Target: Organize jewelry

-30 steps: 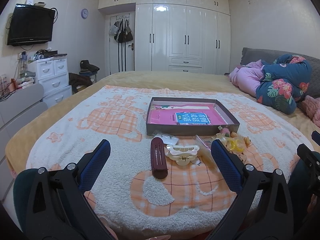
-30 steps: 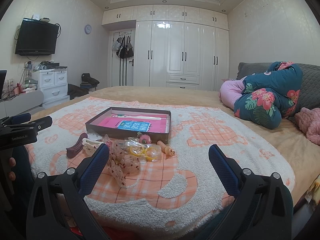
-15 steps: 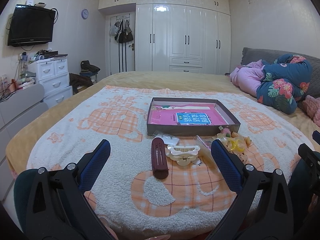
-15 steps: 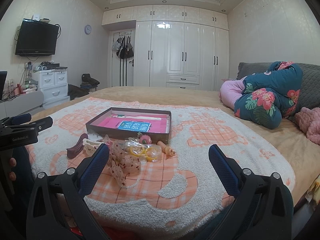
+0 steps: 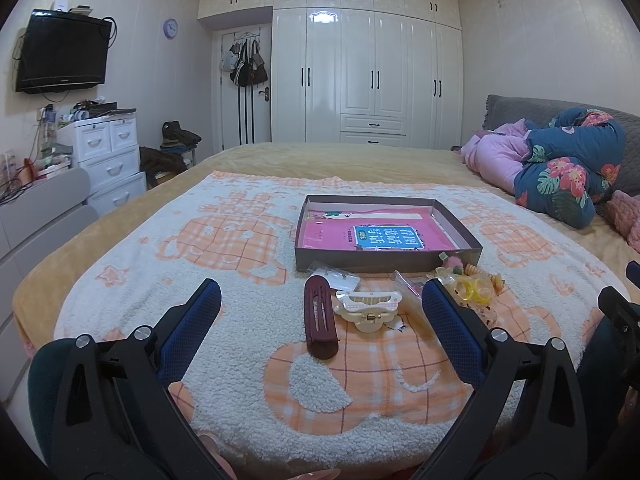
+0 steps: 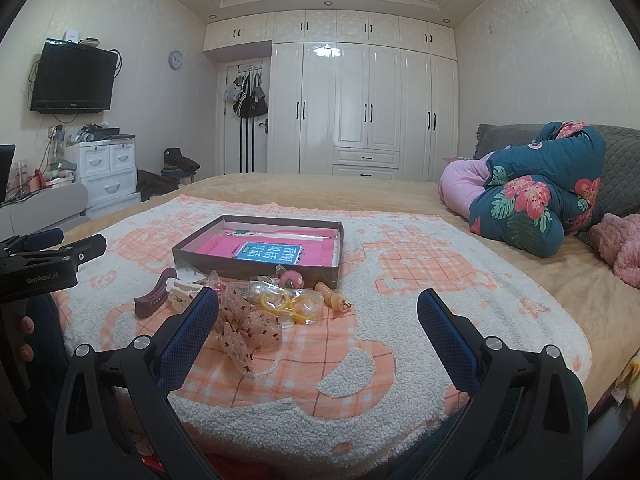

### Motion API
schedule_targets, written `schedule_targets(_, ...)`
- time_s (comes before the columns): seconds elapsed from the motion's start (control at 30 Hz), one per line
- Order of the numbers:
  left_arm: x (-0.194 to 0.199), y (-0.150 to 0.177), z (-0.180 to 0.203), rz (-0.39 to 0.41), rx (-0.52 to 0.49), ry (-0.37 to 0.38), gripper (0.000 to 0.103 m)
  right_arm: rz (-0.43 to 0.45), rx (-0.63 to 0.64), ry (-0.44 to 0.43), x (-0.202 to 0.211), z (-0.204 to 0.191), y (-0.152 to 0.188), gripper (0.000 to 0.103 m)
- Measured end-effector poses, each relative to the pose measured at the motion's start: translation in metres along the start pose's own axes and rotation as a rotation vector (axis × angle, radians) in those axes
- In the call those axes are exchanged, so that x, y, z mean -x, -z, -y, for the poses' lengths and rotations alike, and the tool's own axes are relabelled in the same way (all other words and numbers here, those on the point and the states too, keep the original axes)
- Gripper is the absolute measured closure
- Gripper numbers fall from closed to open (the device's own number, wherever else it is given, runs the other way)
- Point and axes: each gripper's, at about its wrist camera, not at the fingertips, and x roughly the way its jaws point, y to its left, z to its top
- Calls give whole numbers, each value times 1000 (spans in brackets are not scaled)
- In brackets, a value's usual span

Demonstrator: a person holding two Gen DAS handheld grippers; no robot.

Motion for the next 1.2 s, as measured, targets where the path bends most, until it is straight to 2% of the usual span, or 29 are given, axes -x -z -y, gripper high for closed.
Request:
schedule_targets(0.33,-2,-2,-10,-11,16,-5,11,-6,20,-22,-5,-6,-6,6)
schedule_targets(0.5,-9,0,-21,-29,40,-21,11,-37,59,-71,-16,-17,-7,6)
schedule_targets(0.7,-25,2,-38,-95,76,-56,11,-96,100,-139,-38,-35,-6,6)
schedule_targets(0.93,-41,2,-48,-151,94,-54,11,-169,148,-207,-65,-55,-3,6)
schedule_targets(1.2,-66,6,-58,-245,115,-5,11,-247,174,-261,-101,-70,0,6)
